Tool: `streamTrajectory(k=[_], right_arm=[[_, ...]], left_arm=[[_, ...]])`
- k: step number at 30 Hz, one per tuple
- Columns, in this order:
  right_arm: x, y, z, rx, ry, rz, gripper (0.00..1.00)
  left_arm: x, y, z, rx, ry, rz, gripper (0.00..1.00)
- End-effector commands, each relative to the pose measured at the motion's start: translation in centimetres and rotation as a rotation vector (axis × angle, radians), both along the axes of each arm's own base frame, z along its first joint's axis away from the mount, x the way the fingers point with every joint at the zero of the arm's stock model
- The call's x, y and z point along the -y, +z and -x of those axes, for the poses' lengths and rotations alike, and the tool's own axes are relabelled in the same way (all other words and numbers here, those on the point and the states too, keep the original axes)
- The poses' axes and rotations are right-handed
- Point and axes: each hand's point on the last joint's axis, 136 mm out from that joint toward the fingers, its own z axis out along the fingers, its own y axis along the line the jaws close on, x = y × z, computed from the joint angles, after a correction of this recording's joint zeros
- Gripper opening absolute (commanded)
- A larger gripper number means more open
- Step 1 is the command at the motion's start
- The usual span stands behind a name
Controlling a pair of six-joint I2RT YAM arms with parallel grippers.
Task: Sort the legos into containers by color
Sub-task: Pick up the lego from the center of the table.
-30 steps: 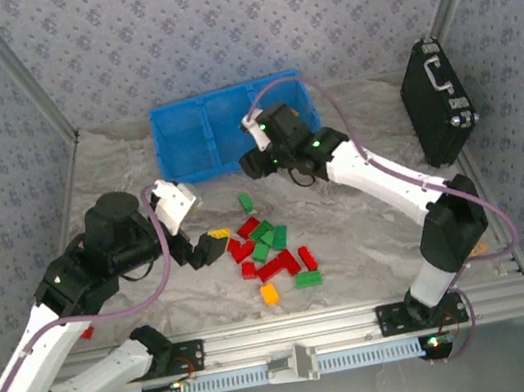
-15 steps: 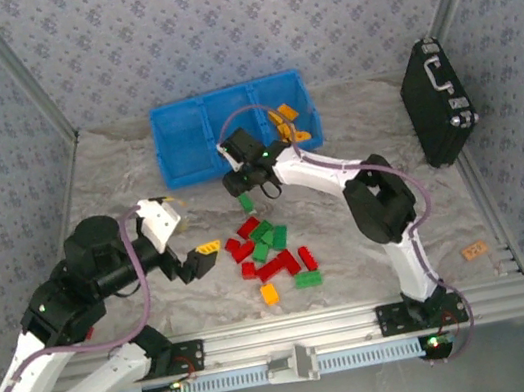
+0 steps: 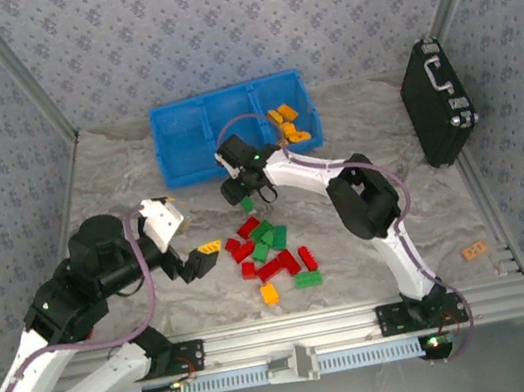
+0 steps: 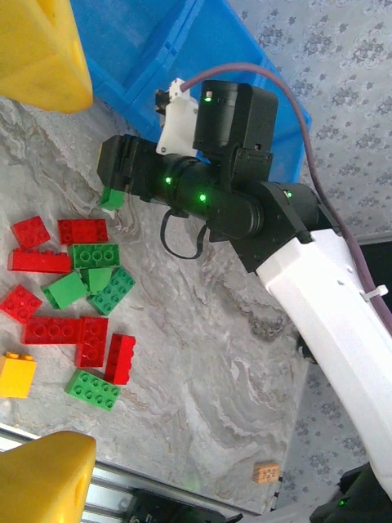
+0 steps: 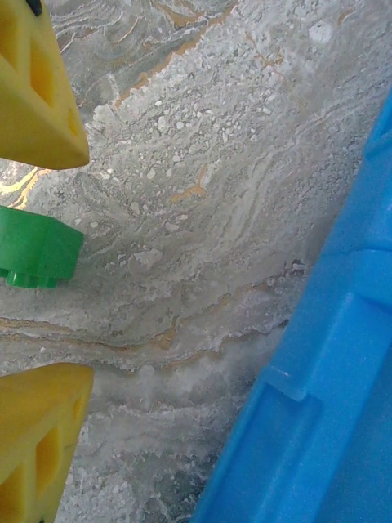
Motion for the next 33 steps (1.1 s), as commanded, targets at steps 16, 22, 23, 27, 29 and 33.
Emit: streamTrajectory(k=[16, 22, 23, 27, 29, 33], right_arm=[[1.5, -2.5, 2.3, -0.036, -0.048, 0.141, 0.44], [1.9, -3.0, 2.8, -0.073, -0.04, 0.159, 0.33], [1.9, -3.0, 2.8, -0.076, -0.037, 0.156, 0.32], [2.1, -3.3, 2.8, -0.092, -0.036, 0.155, 0.27], [2.3, -3.1, 2.7, -0.093, -0.039, 0.15, 0.24], [2.9, -0.8, 2.1, -0.054, -0.05, 0.125, 0.23]], left_arm=[[0.5, 0.1, -0.6, 0.009, -0.002, -0.019, 1.0], [0.2, 0.1, -0.8, 0.016, 0.012, -0.026, 1.0], [0.2, 0.1, -0.8, 0.018, 0.014, -0.027, 1.0], [0.1, 0.2, -0.8, 0.022, 0.016, -0.031, 1.0], [0.1, 0.1, -0.8, 0.021, 0.019, -0.034, 1.0], [-0.3, -0.1, -1.0, 0.022, 0.039, -0.045, 1.0]])
